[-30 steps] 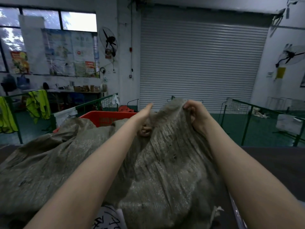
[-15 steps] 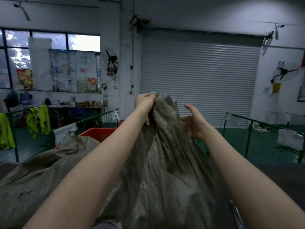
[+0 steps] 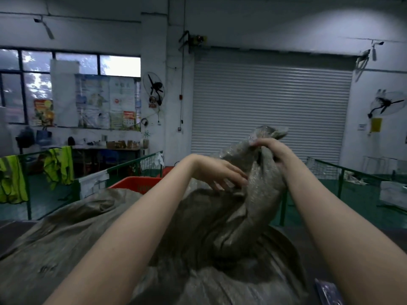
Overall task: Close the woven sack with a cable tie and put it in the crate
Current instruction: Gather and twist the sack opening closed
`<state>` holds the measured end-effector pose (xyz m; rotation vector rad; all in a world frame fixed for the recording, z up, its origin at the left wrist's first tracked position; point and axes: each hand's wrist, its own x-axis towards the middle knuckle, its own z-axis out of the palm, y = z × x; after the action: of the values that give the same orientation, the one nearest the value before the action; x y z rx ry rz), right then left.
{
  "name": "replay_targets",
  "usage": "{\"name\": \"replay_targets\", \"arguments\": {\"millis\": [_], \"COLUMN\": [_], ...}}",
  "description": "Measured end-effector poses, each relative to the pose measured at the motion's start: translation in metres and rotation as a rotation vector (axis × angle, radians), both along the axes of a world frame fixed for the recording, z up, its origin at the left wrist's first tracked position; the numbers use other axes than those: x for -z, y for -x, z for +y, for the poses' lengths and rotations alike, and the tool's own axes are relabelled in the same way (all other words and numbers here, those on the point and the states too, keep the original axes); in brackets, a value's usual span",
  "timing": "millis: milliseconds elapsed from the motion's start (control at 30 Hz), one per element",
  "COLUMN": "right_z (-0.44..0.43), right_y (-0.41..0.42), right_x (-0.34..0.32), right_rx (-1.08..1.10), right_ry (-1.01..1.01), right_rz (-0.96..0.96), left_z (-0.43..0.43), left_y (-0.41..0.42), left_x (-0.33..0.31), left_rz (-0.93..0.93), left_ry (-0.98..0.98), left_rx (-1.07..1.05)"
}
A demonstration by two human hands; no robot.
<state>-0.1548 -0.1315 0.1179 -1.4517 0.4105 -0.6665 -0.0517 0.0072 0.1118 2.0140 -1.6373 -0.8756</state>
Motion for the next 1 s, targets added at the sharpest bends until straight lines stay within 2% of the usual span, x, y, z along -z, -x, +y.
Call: {"name": "replay_targets", "arguments": {"millis": [67,167,200,233,267,300,333,367,400,433,567,700,800,867,933,1000], "right_z": [0.003,-0.001,-0.001,0.0,0.003,0.005,0.01,0.015,0.019,0.02,0.028,0.031,0.008,-0.012,-0.018,-0.004], "right_y": [-0.002,0.004,0.008,0.011,0.014,0.017,0.02,0.021,0.022,0.021,0.015,0.021,0.018,0.015,0.02,0.027], "right_x": [-0.003,-0.005,-0.005,-0.006,-0.006,-0.005,-0.005,-0.005,-0.006,-0.006,-0.009,-0.009,-0.006,0.0,0.001,-0.002], "right_rx": [0.048,0.036,0.025,0.0,-0.032,-0.071,-0.107,-0.133,-0.157,-0.168,-0.158,-0.158,0.101,0.236,0.196,0.09], "right_ry": [0.016,-0.012,-0.015,-0.015,-0.024,-0.038,-0.048,-0.055,-0.064,-0.076,-0.086,-0.107,-0.146,-0.049,0.073,0.164], "right_rz": [-0.051,-0.187,-0.22,-0.268,-0.325,-0.366,-0.396,-0.416,-0.439,-0.466,-0.531,-0.524,-0.357,-0.194,-0.037,0.065], "left_z": [0.003,0.004,0.001,0.001,0.0,-0.001,-0.001,-0.001,0.001,0.001,-0.01,-0.021,-0.017,-0.012,-0.011,-0.014], "left_y": [-0.006,-0.015,-0.018,-0.02,-0.023,-0.021,-0.019,-0.015,-0.012,-0.007,0.011,0.009,-0.007,-0.018,-0.021,-0.014], "left_x": [-0.01,-0.026,-0.027,-0.028,-0.027,-0.025,-0.022,-0.019,-0.015,-0.012,-0.004,-0.009,-0.015,-0.021,-0.029,-0.04], "left_rz": [0.182,0.46,0.415,0.276,0.101,-0.022,-0.052,0.0,0.08,0.157,0.289,0.237,0.252,0.269,0.225,0.105], "left_ry": [0.224,0.676,0.8,0.85,0.785,0.611,0.362,0.126,-0.008,-0.044,0.126,0.328,0.548,0.772,0.96,1.062], "left_rx": [-0.101,-0.475,-0.602,-0.696,-0.723,-0.653,-0.534,-0.425,-0.341,-0.287,-0.153,-0.292,-0.482,-0.603,-0.678,-0.718]}}
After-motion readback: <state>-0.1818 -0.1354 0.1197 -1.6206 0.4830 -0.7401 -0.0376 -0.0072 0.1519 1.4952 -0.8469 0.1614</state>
